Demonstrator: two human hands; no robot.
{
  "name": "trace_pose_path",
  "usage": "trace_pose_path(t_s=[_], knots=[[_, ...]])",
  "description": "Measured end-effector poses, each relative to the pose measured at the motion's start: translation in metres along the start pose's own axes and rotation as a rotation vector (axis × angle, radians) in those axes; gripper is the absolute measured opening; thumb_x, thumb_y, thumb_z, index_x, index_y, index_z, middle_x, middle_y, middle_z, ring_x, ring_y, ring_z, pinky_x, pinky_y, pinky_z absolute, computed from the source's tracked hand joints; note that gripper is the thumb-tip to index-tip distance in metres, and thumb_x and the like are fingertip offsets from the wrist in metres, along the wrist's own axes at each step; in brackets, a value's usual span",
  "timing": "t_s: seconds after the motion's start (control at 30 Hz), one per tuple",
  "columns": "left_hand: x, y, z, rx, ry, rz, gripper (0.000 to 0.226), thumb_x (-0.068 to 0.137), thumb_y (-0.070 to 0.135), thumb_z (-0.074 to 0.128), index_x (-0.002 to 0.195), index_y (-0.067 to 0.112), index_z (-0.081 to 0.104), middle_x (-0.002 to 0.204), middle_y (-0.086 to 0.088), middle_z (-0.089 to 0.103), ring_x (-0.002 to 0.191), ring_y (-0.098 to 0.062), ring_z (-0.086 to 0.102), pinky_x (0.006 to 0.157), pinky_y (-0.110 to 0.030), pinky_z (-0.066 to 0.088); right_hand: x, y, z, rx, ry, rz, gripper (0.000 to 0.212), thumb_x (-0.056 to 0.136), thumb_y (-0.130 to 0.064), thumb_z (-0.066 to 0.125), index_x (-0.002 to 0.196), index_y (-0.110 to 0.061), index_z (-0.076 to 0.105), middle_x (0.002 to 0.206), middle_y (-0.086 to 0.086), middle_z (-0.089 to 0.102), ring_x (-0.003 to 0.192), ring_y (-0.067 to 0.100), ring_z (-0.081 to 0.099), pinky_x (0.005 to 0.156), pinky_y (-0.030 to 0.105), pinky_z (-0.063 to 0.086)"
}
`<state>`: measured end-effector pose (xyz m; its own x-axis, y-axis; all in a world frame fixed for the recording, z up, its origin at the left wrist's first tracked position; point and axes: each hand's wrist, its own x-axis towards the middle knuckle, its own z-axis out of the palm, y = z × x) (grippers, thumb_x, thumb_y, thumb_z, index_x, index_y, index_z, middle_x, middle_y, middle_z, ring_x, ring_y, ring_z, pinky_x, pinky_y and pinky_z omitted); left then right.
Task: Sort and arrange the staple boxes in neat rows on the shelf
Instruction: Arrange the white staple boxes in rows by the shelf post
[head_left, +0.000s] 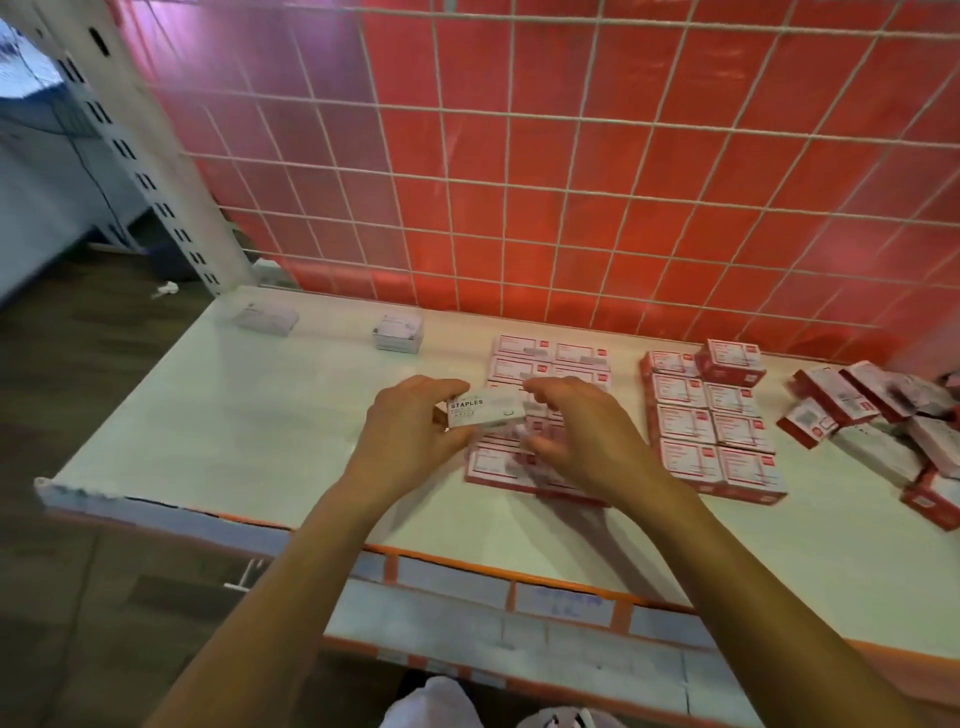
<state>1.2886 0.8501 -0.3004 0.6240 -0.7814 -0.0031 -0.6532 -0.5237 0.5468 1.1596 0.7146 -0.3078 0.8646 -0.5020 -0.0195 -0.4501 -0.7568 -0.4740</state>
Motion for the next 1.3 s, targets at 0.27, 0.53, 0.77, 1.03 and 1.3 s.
trace_pose_path(t_s=[0.27, 0.53, 0.77, 1.03, 1.3], knots=[[0.010, -0.067, -0.035, -0.038, -0.047, -0.027, 0.048, 0.080, 0.027, 0.074, 0.125, 0.020, 0.062, 0.121, 0.001, 0.065, 0.083, -0.006, 0.063, 0.082, -0.012, 0.041, 0.032, -0.052, 0.035, -0.027, 0.010, 0.035, 0.058, 0.084, -0.031, 0.067, 0.138, -0.023, 0.045, 0.135, -0.001, 0.052, 0.122, 0.018, 0.045, 0.102, 0.034, 0.036], [0.020, -0.112, -0.060, -0.052, -0.079, -0.032, 0.049, 0.083, 0.030, 0.071, 0.130, 0.019, 0.058, 0.127, 0.000, 0.063, 0.095, -0.009, 0.065, 0.082, -0.008, 0.037, 0.056, -0.089, 0.055, -0.014, 0.014, 0.057, 0.057, 0.084, -0.029, 0.067, 0.137, -0.021, 0.047, 0.134, 0.001, 0.052, 0.118, 0.018, 0.049, 0.101, 0.032, 0.040], [0.023, -0.148, -0.077, -0.058, -0.053, -0.039, 0.051, 0.081, 0.028, 0.074, 0.128, 0.018, 0.059, 0.125, -0.001, 0.063, 0.090, -0.007, 0.064, 0.081, -0.010, 0.040, 0.080, -0.118, 0.076, 0.006, -0.045, 0.050, 0.059, 0.083, -0.032, 0.068, 0.136, -0.018, 0.047, 0.131, 0.003, 0.054, 0.114, 0.018, 0.053, 0.096, 0.033, 0.044], [0.027, -0.181, -0.095, -0.064, -0.021, -0.049, 0.052, 0.079, 0.028, 0.076, 0.127, 0.018, 0.060, 0.122, -0.001, 0.063, 0.086, -0.004, 0.059, 0.078, -0.006, 0.040, 0.111, -0.153, 0.104, 0.047, -0.070, -0.008, 0.055, 0.081, -0.035, 0.070, 0.130, -0.018, 0.052, 0.116, 0.005, 0.056, 0.099, 0.020, 0.055, 0.083, 0.031, 0.045], [0.035, -0.204, -0.105, -0.101, -0.006, -0.058, 0.052, 0.077, 0.023, 0.078, 0.126, 0.016, 0.061, 0.118, -0.003, 0.066, 0.090, -0.009, 0.063, 0.084, -0.012, 0.042, 0.137, -0.175, 0.115, 0.066, -0.099, -0.014, 0.035, 0.082, -0.030, 0.069, 0.113, -0.017, 0.062, 0.102, 0.004, 0.053, 0.087, 0.019, 0.054, 0.076, 0.026, 0.043]])
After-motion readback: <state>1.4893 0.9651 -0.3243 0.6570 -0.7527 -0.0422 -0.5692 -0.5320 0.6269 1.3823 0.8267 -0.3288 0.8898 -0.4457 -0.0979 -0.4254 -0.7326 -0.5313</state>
